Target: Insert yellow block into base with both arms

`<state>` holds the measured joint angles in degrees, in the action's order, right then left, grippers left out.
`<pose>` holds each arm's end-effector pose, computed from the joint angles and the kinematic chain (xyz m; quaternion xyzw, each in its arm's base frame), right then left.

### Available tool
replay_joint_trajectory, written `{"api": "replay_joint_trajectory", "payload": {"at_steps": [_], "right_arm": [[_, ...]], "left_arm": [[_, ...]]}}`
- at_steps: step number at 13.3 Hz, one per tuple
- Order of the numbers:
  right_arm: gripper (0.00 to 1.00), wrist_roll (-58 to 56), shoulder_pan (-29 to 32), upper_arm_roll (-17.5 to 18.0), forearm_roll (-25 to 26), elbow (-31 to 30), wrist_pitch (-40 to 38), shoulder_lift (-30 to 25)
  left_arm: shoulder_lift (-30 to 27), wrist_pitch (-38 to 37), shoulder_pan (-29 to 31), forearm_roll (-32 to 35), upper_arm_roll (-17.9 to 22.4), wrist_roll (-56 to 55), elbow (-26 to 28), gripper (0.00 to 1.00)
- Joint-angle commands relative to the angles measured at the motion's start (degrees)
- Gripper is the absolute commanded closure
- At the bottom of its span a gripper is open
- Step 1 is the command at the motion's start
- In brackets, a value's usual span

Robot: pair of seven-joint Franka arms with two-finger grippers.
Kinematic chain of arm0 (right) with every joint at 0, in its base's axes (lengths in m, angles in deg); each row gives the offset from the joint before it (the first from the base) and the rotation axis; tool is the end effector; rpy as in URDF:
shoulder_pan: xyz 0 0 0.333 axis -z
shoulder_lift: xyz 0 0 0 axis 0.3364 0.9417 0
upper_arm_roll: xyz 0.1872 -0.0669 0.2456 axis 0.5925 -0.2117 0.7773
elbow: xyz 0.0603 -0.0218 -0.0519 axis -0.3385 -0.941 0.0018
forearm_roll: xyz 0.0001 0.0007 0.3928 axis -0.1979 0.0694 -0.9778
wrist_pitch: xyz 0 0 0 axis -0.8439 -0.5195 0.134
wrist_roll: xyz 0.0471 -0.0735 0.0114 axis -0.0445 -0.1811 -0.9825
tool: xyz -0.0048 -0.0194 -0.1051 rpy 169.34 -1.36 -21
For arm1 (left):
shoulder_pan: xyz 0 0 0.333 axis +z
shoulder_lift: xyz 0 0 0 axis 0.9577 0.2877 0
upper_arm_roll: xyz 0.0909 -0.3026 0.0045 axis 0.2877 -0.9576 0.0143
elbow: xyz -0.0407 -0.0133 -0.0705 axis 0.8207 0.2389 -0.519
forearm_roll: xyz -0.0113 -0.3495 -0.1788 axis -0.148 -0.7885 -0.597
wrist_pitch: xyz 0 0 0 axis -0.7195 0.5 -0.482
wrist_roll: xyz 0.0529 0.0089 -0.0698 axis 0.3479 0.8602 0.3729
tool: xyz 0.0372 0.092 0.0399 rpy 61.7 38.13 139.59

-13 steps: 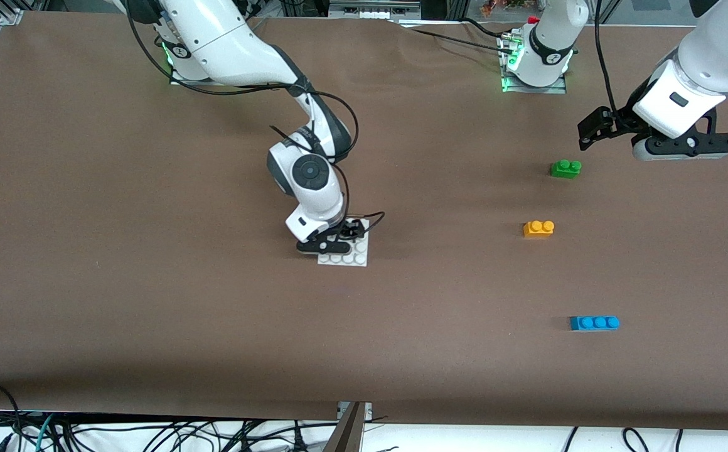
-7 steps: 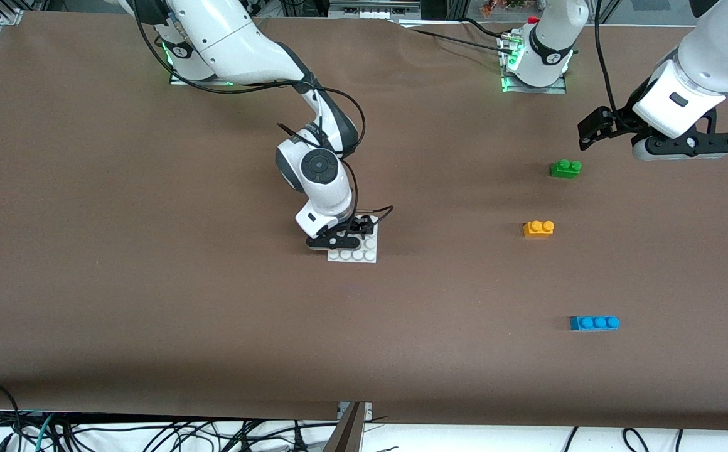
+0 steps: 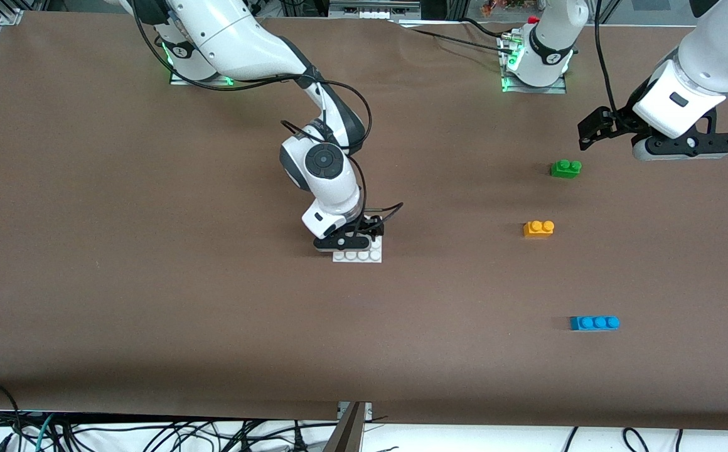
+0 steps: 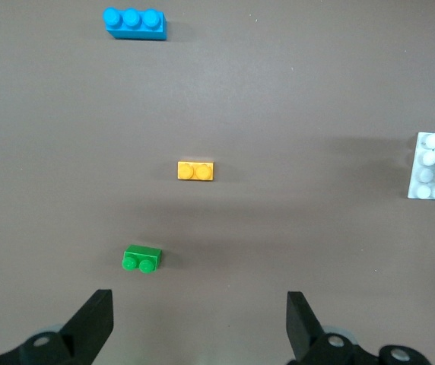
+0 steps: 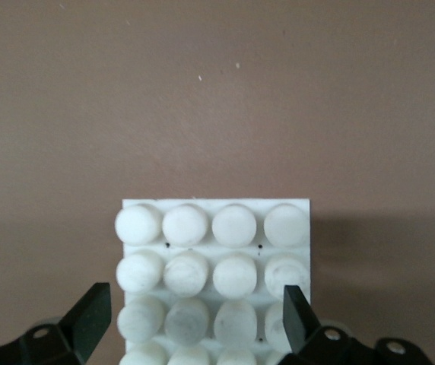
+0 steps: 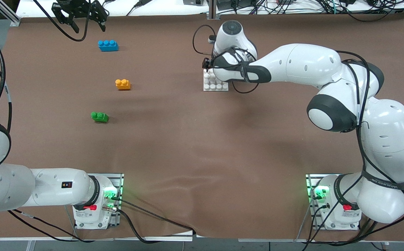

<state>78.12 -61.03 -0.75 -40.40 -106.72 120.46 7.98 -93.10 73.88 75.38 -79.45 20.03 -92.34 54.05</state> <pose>0.5691 0.4890 0.2353 -0.9957 0.0118 -0.0681 0.0618 0.5240 -0.0916 0.5868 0.9988 0.0332 -0.0351 0.0061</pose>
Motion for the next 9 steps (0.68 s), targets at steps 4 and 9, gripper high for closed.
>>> {"api": "replay_joint_trajectory", "payload": {"at_steps": [4,9], "right_arm": [[0.00,-11.1,0.8,-6.5,-0.4,6.9,-14.0,-6.1],[0.00,-28.3,1.7,-18.5,-1.2,6.5,-22.2,-11.2]], "left_arm": [[5.3,-0.5,0.5,1.4,0.5,0.9,-1.5,0.00],[14.0,8.4,0.2,1.6,0.2,1.1,1.0,0.00]]}}
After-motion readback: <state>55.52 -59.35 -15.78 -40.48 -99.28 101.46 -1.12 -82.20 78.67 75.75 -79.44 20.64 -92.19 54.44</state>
